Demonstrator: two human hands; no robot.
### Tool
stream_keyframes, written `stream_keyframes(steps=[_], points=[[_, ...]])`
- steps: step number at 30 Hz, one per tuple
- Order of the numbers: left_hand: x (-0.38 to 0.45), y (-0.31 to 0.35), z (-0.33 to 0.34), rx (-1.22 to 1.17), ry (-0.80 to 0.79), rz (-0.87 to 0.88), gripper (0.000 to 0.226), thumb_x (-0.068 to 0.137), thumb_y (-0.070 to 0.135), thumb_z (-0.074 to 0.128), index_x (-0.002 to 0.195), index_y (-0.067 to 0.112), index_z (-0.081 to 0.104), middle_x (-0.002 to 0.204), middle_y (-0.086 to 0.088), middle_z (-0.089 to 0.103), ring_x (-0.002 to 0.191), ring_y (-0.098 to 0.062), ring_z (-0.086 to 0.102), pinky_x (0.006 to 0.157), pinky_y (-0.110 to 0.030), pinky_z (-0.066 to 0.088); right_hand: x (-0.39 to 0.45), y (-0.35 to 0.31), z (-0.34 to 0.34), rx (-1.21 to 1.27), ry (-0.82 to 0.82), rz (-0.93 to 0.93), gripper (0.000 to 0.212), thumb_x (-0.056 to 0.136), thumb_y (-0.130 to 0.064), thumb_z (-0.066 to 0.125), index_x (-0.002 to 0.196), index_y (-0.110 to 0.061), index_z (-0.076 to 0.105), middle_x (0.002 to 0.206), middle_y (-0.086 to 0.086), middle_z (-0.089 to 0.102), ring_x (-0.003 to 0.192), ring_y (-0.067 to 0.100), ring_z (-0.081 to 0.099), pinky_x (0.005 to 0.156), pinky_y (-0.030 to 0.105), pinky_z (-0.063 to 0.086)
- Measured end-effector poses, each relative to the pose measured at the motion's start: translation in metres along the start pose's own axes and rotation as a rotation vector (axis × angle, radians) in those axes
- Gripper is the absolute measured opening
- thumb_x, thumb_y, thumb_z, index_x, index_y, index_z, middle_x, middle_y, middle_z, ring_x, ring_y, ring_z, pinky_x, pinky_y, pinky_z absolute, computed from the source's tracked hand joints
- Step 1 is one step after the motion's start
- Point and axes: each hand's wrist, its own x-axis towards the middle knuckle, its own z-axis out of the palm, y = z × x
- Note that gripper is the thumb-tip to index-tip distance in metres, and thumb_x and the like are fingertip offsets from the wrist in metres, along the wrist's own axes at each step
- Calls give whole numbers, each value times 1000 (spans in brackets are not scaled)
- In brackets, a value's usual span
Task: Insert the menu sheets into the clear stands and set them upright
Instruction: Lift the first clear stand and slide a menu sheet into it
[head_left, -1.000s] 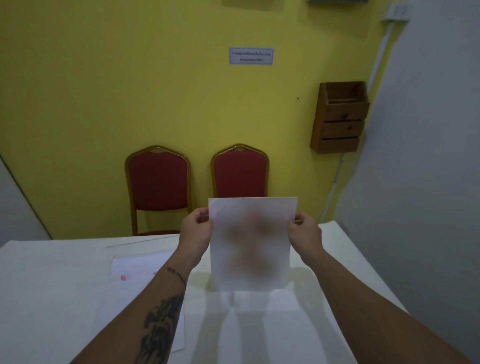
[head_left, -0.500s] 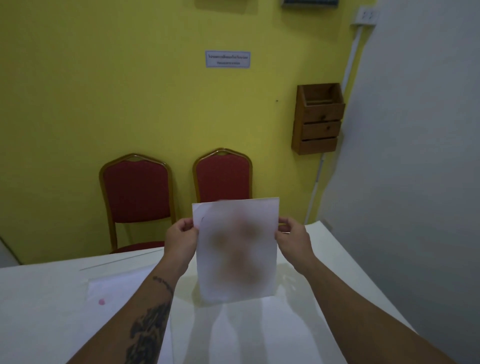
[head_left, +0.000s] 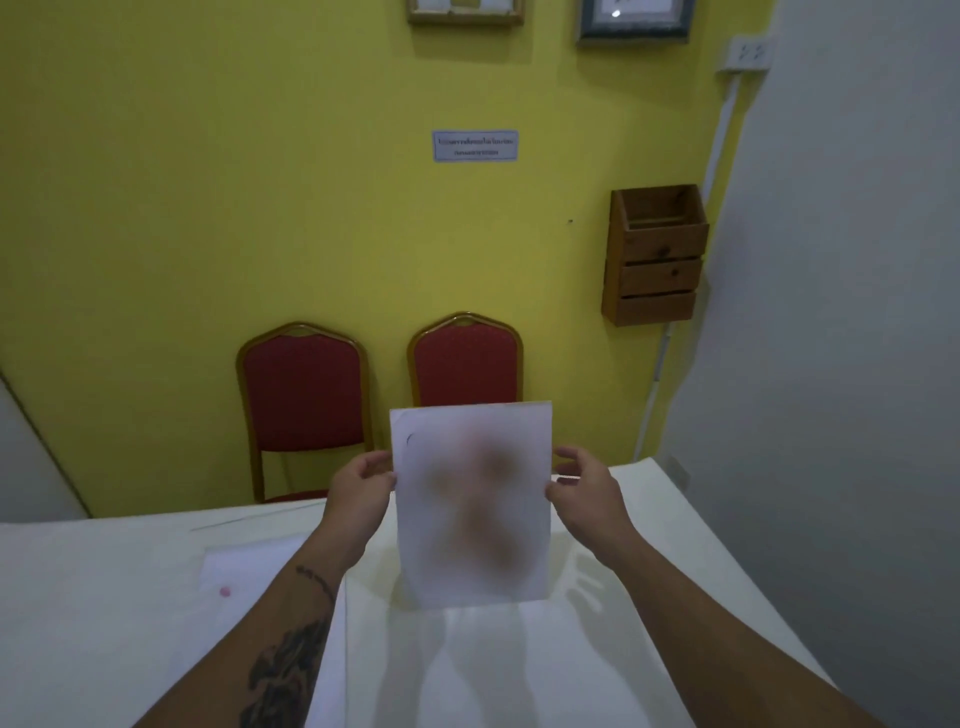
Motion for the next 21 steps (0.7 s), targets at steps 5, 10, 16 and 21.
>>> stream_keyframes(steps=[5, 10, 16, 21], points=[[-27, -11, -17, -54, 20, 15, 28, 92, 9, 55, 118, 16, 64, 107, -5, 68, 101, -23, 64, 88, -40, 49, -20, 2, 20, -37, -129, -70, 38, 82, -15, 73, 119, -20, 62, 110, 1, 69, 100, 21, 68, 74, 32, 58], [-65, -35, -56, -104, 86, -36, 21, 92, 6, 54, 102, 19, 66, 100, -6, 69, 96, -22, 66, 92, -40, 49, -40, -4, 63, -70, -299, -77, 36, 85, -11, 68, 120, -19, 62, 110, 6, 68, 99, 26, 68, 66, 31, 57], [-85, -83, -121, -120, 200, -95, 25, 92, 4, 53, 108, 17, 68, 106, -6, 70, 100, -23, 68, 95, -40, 53, -72, 1, 133, -227, -480, -21, 45, 86, -15, 70, 129, -16, 58, 112, 7, 63, 99, 23, 64, 78, 32, 55], [-87, -123, -165, -95, 222, -154, 28, 91, 1, 52, 108, 15, 68, 108, -9, 70, 100, -23, 68, 94, -39, 53, -96, 11, 181, -360, -574, 46, 54, 85, -17, 67, 138, -17, 53, 125, 8, 59, 103, 23, 61, 79, 31, 54]])
